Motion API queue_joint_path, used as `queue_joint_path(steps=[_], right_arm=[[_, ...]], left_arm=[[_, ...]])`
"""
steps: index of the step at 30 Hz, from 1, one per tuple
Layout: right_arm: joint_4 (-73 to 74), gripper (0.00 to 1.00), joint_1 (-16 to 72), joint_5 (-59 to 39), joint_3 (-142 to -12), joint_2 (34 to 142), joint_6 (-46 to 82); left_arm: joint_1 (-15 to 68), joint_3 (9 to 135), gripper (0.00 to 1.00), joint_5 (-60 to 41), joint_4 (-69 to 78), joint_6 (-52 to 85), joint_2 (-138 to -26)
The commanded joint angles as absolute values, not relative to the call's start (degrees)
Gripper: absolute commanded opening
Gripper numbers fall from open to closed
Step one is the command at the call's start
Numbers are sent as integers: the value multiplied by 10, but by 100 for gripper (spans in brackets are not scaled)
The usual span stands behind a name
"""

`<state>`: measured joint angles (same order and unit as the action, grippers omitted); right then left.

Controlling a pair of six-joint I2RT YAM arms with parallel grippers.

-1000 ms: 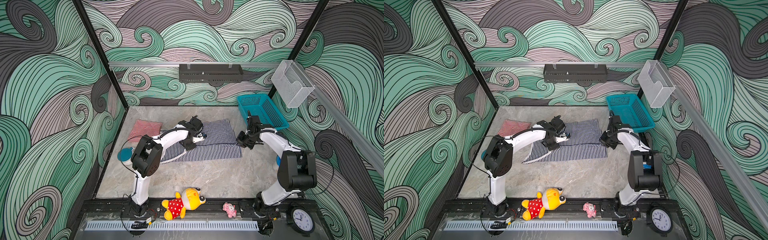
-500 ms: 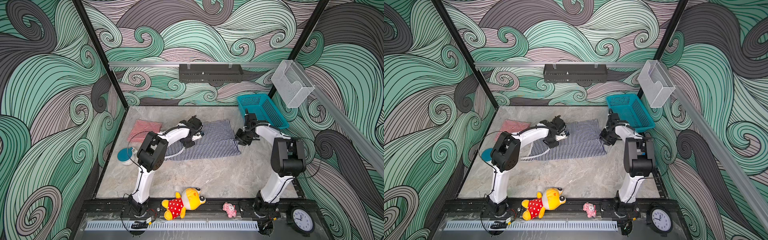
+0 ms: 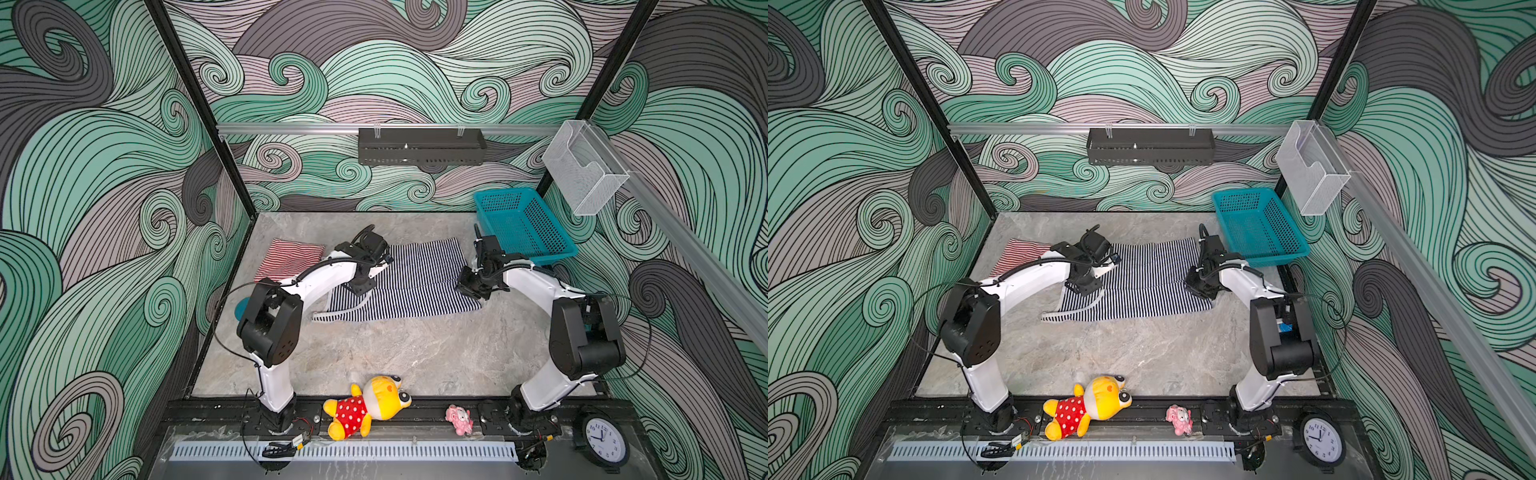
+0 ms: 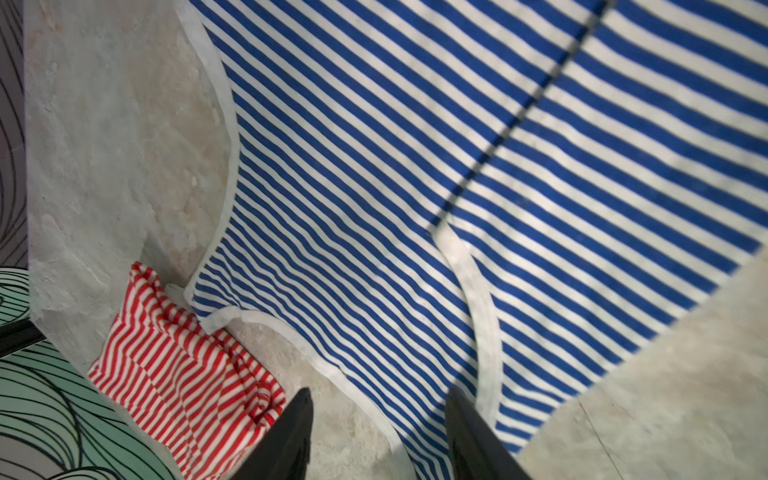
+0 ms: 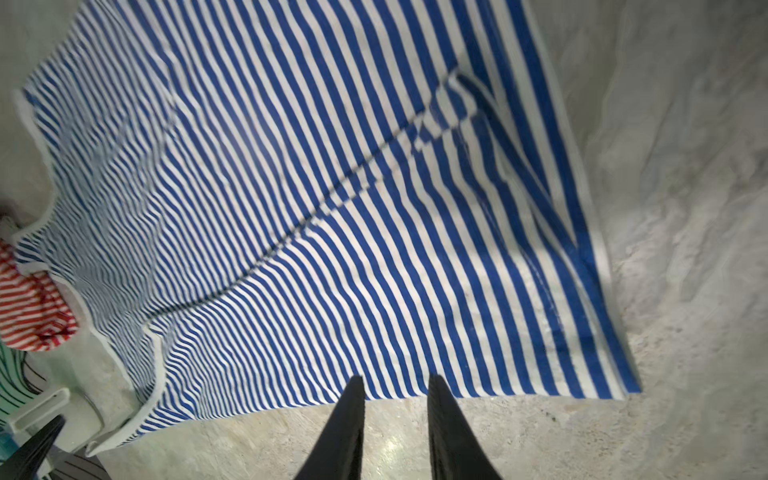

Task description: Fold and stack the tank tops

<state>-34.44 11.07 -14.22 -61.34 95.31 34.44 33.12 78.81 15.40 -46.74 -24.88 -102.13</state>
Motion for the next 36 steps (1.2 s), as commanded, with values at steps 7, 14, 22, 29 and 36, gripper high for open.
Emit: queue_joint_path(steps=[7, 14, 22, 29, 36], right_arm=[[-325, 27, 115, -134, -569, 971, 356], [-336, 27, 116, -120, -576, 983, 356], [-341, 26, 110, -108, -578, 986, 361], [-345, 26, 99, -97, -577, 992, 365], [-353, 26, 95, -83, -565, 995, 365]], left_arm=[[318, 687, 52, 28, -560, -260, -957], [267, 661, 50, 31, -518, -272, -988], [152, 703, 47, -64, -527, -291, -1054], [133, 690, 47, -39, -512, -311, -1083], [127, 661, 45, -28, -520, -329, -1097]])
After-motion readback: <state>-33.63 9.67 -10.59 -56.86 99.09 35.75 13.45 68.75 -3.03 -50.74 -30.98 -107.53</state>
